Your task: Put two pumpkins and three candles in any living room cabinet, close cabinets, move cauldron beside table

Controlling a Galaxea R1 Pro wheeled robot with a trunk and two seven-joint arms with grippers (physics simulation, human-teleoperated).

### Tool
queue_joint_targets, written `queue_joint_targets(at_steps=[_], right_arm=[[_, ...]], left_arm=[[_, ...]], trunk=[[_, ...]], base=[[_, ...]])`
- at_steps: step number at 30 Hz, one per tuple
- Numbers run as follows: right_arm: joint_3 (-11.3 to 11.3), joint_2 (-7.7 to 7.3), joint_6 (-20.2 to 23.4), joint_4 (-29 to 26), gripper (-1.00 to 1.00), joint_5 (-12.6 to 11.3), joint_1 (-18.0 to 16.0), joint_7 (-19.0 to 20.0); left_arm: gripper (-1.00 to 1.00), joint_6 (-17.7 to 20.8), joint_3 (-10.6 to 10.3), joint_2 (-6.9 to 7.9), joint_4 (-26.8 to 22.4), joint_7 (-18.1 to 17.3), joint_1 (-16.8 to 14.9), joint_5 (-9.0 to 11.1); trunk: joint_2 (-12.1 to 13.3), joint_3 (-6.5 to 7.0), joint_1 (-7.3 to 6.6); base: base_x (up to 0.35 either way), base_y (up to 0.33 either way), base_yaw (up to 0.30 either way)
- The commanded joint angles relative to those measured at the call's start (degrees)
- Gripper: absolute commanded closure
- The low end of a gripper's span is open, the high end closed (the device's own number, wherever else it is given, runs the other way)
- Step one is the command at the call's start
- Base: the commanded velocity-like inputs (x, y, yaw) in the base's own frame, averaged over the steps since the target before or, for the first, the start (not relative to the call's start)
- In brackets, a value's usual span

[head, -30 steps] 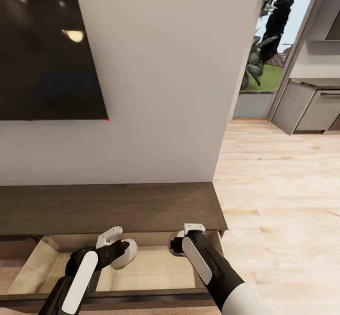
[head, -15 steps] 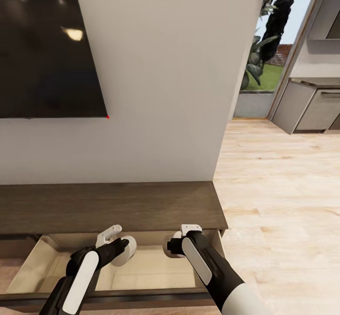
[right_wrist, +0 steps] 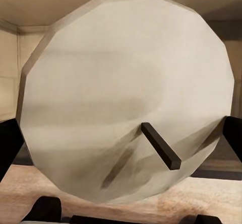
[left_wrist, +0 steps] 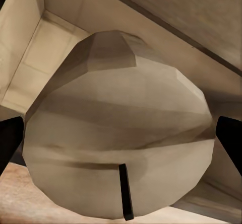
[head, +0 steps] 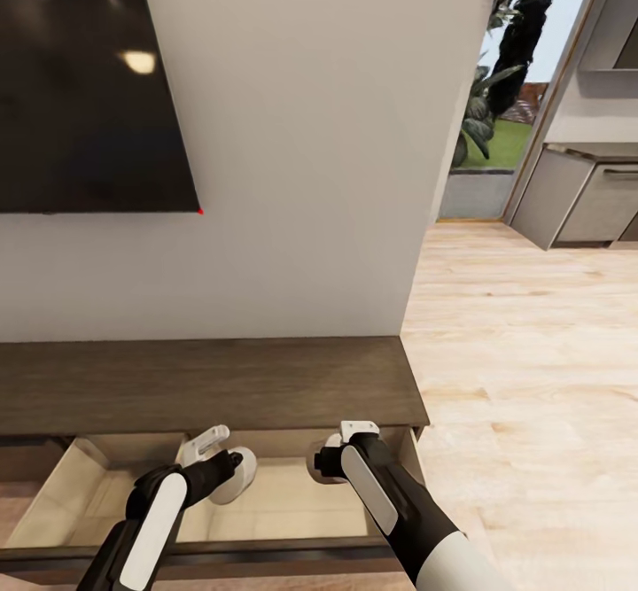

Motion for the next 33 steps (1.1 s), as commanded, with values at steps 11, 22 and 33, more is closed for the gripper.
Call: queue_joint_targets(at_steps=[11, 22, 33], right_arm=[[0.26, 0.00, -0.03, 0.00, 1.00, -0.01, 0.00, -0.14], [4.81, 0.00, -0.23, 0.00, 1.00, 0.21, 0.00, -0.17], [4.95, 0.00, -0.94, -0.23, 1.00, 0.19, 0.00, 0.00]], left_arm=[[1.00, -0.47, 0.00, -0.16, 0.56, 0.00, -0.01, -2.73], [1.00, -3.66, -4.78, -2.16, 0.57, 0.38, -0.01, -5.13], [1.00, -3.76, -5.09, -4.94, 1.04, 0.43, -0.01, -10.56]], trunk=[[-4.43, -1.98, 2.42], [-8.84, -3.95, 4.84], [-13.25, -5.93, 7.25]], base=[[0.000, 0.000, 0.000], [0.000, 0.000, 0.000], [0.000, 0.000, 0.000]])
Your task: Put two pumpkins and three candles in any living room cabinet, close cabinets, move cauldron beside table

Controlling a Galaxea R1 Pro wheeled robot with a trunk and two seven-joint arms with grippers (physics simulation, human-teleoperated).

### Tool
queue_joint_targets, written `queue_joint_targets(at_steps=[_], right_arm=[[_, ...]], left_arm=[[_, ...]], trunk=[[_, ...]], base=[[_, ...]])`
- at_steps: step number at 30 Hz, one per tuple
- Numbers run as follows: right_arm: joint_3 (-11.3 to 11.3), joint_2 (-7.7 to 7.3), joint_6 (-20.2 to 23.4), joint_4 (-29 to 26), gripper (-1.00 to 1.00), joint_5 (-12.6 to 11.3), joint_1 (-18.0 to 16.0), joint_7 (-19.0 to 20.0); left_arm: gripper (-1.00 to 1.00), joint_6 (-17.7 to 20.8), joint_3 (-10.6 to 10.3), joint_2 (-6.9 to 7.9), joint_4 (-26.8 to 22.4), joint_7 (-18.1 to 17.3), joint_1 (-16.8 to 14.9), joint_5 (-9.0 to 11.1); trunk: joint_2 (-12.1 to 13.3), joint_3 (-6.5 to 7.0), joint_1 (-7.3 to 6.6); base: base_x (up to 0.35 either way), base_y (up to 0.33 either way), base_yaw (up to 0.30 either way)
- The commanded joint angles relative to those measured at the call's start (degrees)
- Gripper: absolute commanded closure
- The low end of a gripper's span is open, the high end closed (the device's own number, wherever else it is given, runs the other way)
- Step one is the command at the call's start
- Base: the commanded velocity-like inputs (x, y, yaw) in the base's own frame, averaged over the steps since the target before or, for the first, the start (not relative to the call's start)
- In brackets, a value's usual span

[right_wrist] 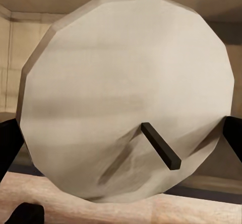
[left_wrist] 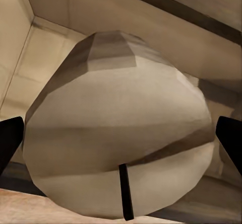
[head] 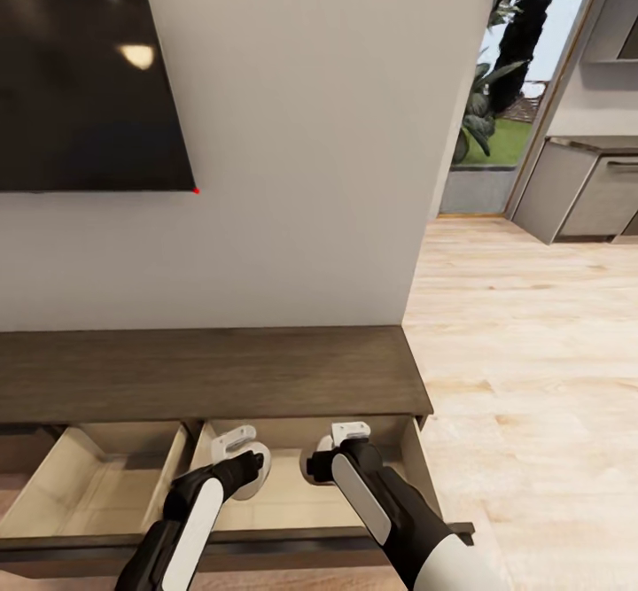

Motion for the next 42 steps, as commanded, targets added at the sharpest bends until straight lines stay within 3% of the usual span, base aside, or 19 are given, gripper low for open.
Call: queue_joint_targets(at_steps=[1, 4, 12, 25, 42], right_arm=[[0.00, 0.00, -0.03, -0.01, 1.00, 0.01, 0.00, 0.00], [-0.02, 0.00, -0.07, -0.17, 1.00, 0.02, 0.00, 0.01], [-0.13, 0.00, -0.01, -0.94, 1.00, -0.13, 0.00, 0.03], [-0.11, 0.00, 0.00, -1.53, 1.00, -0.47, 0.01, 0.01], [0.02, 0.00, 0.10, -1.53, 1.00, -0.09, 0.06, -0.06]], left_arm=[[1.00, -0.01, 0.00, -0.02, 0.01, 0.00, -0.01, -0.05], [1.00, 0.07, -0.11, -0.07, 0.05, 0.29, -0.01, -0.11], [1.00, 0.13, -0.27, -0.24, 0.06, 6.59, -0.01, 0.03], [1.00, 0.27, -0.27, -0.16, 0.05, 6.95, -0.04, 0.05], [1.00, 0.09, -0.27, -0.16, -0.03, 6.90, -0.01, 0.13]], trunk=[[-0.42, -0.18, 0.23], [-1.62, -0.72, 0.88], [-4.83, -2.16, 2.64], [-10.04, -4.49, 5.50], [-10.04, -4.49, 5.50]], base=[[0.000, 0.000, 0.000], [0.000, 0.000, 0.000], [0.000, 0.000, -0.006], [0.000, 0.000, -0.188], [0.077, 0.013, 0.001]])
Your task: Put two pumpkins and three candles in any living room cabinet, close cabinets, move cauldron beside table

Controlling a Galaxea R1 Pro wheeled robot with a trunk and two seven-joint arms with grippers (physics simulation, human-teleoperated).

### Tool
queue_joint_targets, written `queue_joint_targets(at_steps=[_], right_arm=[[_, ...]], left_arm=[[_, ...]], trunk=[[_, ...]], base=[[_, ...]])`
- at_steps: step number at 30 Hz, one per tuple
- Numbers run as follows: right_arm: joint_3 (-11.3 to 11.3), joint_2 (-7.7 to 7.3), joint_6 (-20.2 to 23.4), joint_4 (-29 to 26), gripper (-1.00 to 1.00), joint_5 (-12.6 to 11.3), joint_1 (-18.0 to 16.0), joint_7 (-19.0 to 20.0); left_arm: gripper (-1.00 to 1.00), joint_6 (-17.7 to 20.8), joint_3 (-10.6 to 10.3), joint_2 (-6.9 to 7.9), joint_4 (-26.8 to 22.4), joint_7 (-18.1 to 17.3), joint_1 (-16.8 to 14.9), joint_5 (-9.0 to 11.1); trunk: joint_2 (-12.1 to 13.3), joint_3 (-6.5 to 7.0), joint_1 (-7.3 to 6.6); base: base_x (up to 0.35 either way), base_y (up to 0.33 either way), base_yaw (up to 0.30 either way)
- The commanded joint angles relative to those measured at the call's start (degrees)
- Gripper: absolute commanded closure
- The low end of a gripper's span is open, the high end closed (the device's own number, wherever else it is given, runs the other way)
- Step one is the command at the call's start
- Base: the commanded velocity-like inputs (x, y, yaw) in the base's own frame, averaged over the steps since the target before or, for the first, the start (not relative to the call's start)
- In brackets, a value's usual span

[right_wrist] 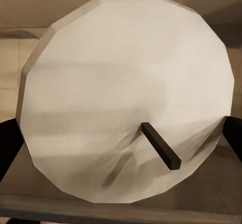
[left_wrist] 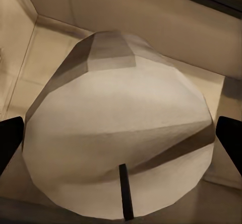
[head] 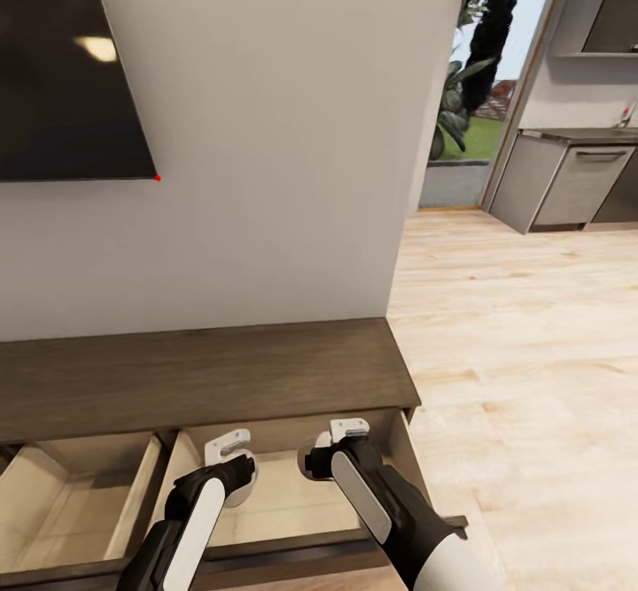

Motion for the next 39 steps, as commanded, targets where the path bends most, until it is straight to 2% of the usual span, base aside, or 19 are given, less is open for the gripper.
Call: queue_joint_targets(at_steps=[1, 7, 28, 37, 39], right_arm=[[0.01, 0.00, 0.00, 0.00, 1.00, -0.01, -0.02, -0.02], [-0.01, 0.00, 0.10, 0.00, 1.00, 0.04, -0.02, -0.01], [-0.02, 0.00, 0.04, 0.00, 1.00, 0.04, 0.01, -0.01], [0.05, 0.00, 0.07, 0.00, 1.00, 0.04, 0.01, -0.01], [0.04, 0.00, 0.00, 0.00, 1.00, 0.04, 0.02, -0.01]], left_arm=[[1.00, -0.01, 0.00, 0.00, 0.00, -0.02, 0.00, -0.05], [1.00, -0.06, 0.00, 0.00, 0.00, -0.04, -0.01, -0.05], [1.00, -0.07, 0.00, 0.00, 0.00, -0.18, -0.01, -0.04], [1.00, -0.06, 0.00, 0.00, 0.00, -0.23, 0.00, -0.04], [1.00, -0.06, 0.00, 0.00, 0.00, -0.28, 0.00, -0.03]], trunk=[[0.00, 0.00, 0.00], [0.00, 0.00, 0.00], [-7.62, -3.41, 4.17], [-11.23, -5.03, 6.15], [-11.23, -5.03, 6.15]], base=[[0.016, 0.002, 0.153], [0.005, 0.001, 0.203], [0.000, 0.000, 0.010], [0.000, 0.000, 0.191], [0.000, 0.000, 0.039]])
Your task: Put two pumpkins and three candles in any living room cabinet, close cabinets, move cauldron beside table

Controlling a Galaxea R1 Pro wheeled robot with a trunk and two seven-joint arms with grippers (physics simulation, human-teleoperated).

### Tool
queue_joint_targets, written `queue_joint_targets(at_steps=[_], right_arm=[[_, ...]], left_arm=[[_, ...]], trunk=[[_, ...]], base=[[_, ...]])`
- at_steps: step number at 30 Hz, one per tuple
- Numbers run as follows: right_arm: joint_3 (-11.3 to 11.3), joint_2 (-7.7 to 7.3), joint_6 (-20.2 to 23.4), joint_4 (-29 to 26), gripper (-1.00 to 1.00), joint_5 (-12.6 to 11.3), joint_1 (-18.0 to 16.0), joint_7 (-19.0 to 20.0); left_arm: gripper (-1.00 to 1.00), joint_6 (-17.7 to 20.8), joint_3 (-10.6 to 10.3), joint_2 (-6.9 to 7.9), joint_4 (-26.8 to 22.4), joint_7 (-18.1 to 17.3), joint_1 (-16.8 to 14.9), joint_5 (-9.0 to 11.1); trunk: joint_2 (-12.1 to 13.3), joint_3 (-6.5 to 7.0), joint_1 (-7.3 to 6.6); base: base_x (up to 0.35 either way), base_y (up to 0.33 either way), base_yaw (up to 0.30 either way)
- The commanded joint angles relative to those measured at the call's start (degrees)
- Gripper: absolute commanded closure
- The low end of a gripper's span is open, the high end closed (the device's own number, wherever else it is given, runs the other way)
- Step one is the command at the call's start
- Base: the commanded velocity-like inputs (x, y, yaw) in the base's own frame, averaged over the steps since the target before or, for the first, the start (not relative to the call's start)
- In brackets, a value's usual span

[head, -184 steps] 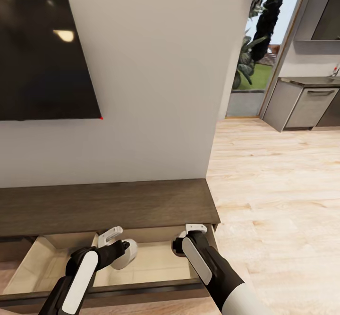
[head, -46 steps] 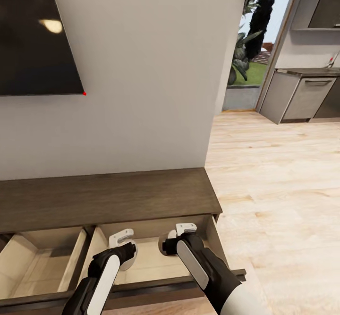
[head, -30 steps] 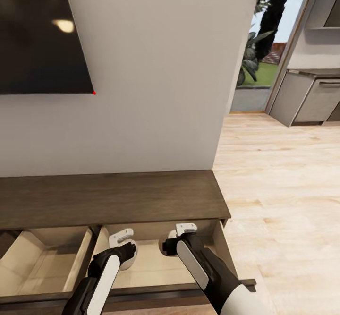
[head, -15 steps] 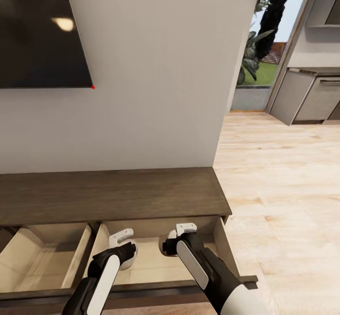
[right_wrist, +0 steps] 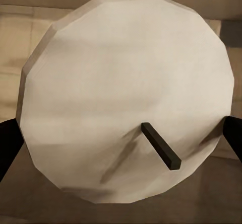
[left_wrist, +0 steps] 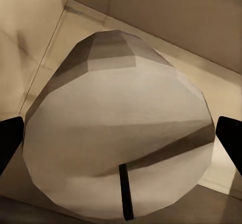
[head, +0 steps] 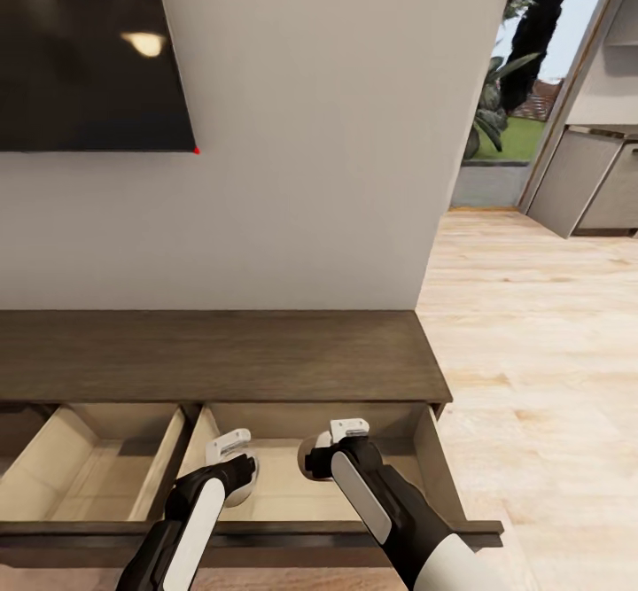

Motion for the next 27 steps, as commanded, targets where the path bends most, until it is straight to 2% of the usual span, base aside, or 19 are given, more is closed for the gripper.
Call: queue_joint_targets(at_steps=[1, 7, 12, 16, 27], right_arm=[[-0.02, 0.00, -0.02, 0.00, 1.00, -0.01, 0.00, 0.01], [0.00, 0.00, -0.04, 0.00, 1.00, -0.04, 0.00, 0.01], [0.03, 0.00, 0.08, -0.01, 1.00, -0.05, 0.01, 0.01], [0.03, 0.00, 0.26, 0.00, 1.00, -0.09, 0.00, 0.01], [-0.06, 0.00, 0.51, 0.14, 1.00, -0.17, -0.06, 0.01]], left_arm=[[1.00, 0.00, 0.00, 0.00, 0.00, -0.01, 0.00, 0.00], [1.00, 0.07, -0.07, 0.00, 0.00, 0.21, -0.01, 0.01], [1.00, 0.01, -0.03, 0.00, -0.03, 0.25, 0.00, -0.03], [1.00, 0.00, -0.02, 0.00, -0.09, 0.09, 0.00, -0.03], [1.00, -0.08, -0.08, -0.08, -0.09, 0.24, 0.00, -0.03]], trunk=[[0.00, 0.00, 0.00], [0.00, 0.00, 0.00], [0.00, 0.00, 0.00], [0.00, 0.15, 0.00], [-4.41, -1.69, 2.42]], base=[[0.000, 0.000, 0.019], [0.006, 0.000, 0.005], [0.179, 0.000, 0.005], [0.050, 0.000, 0.163], [0.003, 0.000, 0.051]])
